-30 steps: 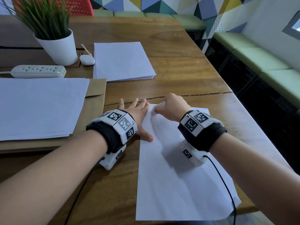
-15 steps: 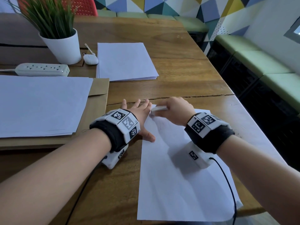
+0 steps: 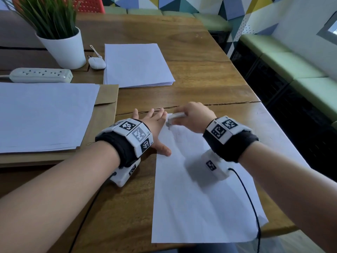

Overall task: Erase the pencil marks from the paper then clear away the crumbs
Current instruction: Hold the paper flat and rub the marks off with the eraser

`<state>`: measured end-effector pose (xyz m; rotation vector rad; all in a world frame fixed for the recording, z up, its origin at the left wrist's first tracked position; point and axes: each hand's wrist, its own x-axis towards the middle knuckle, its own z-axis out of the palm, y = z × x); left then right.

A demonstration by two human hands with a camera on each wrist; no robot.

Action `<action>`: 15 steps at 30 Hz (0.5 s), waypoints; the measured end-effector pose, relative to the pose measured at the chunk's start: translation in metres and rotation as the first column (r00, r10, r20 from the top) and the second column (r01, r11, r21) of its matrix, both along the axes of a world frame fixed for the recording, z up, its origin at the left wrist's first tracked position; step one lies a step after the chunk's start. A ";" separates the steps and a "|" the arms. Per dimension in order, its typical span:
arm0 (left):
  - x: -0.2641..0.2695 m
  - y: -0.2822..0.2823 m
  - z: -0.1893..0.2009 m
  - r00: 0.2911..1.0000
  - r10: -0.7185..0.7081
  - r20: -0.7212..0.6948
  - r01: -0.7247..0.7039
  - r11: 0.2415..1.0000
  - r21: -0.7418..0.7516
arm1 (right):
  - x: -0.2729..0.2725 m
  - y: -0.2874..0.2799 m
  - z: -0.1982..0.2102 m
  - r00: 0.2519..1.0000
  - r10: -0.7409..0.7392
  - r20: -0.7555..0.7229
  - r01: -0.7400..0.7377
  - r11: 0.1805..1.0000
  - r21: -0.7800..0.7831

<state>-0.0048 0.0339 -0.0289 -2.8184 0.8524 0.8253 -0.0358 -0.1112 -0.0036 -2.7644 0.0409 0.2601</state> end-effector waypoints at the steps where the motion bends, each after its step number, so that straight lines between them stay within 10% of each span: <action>1: 0.000 0.000 0.000 1.000 0.004 -0.004 -0.004 1.000 0.003 | -0.006 -0.001 -0.003 1.000 0.019 -0.006 -0.019 1.000 -0.006; 15: -0.002 -0.001 0.003 1.000 -0.015 -0.017 0.015 0.999 0.050 | -0.031 -0.037 0.012 0.985 0.121 -0.124 -0.113 0.991 0.070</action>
